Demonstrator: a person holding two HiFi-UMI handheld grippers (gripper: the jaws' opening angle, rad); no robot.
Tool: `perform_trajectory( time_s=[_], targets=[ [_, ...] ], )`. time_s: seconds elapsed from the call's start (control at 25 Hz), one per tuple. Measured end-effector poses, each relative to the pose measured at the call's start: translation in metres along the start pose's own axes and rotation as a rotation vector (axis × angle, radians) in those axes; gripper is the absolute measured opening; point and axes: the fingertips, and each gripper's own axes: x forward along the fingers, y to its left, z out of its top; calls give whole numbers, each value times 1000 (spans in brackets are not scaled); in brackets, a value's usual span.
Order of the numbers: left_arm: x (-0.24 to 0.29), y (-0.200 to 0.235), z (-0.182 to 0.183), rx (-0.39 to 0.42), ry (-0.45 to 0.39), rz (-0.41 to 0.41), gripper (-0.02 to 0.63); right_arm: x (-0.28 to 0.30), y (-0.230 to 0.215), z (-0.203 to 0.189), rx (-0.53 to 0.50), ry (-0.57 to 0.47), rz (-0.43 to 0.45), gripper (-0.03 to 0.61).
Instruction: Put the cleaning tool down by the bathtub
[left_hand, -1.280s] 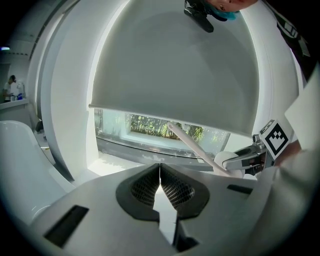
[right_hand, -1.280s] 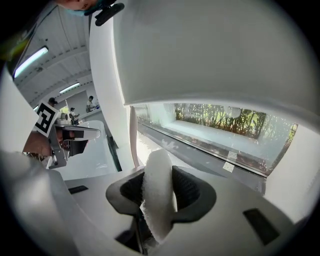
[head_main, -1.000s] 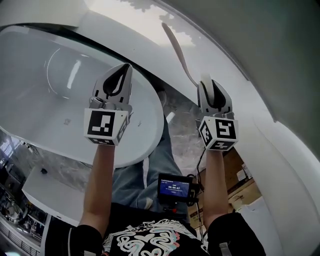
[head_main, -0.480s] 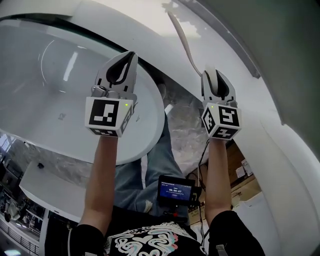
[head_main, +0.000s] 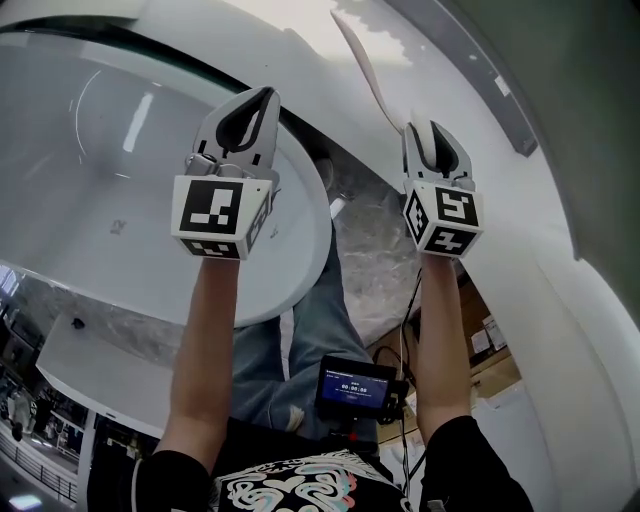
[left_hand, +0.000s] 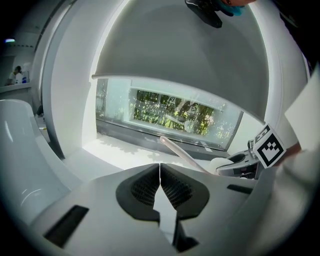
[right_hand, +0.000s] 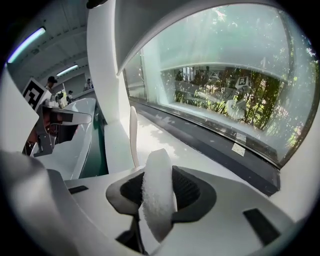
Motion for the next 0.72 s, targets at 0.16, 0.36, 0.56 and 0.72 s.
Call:
perform_trajectory(
  time_s=[0.16, 0.36, 0.56, 0.72],
  targets=[
    [6, 3, -10, 1, 19, 7, 17, 12, -1, -7, -12, 11, 0, 147],
    [14, 3, -14, 9, 35, 3, 17, 21, -6, -14, -30, 32, -32, 147],
    [24, 1, -17, 23, 42, -7, 17, 35, -12, -21, -62, 48, -73, 147],
    [28, 3, -22, -1, 49, -4, 17, 42, -9, -19, -128, 64, -104, 147]
  ],
)
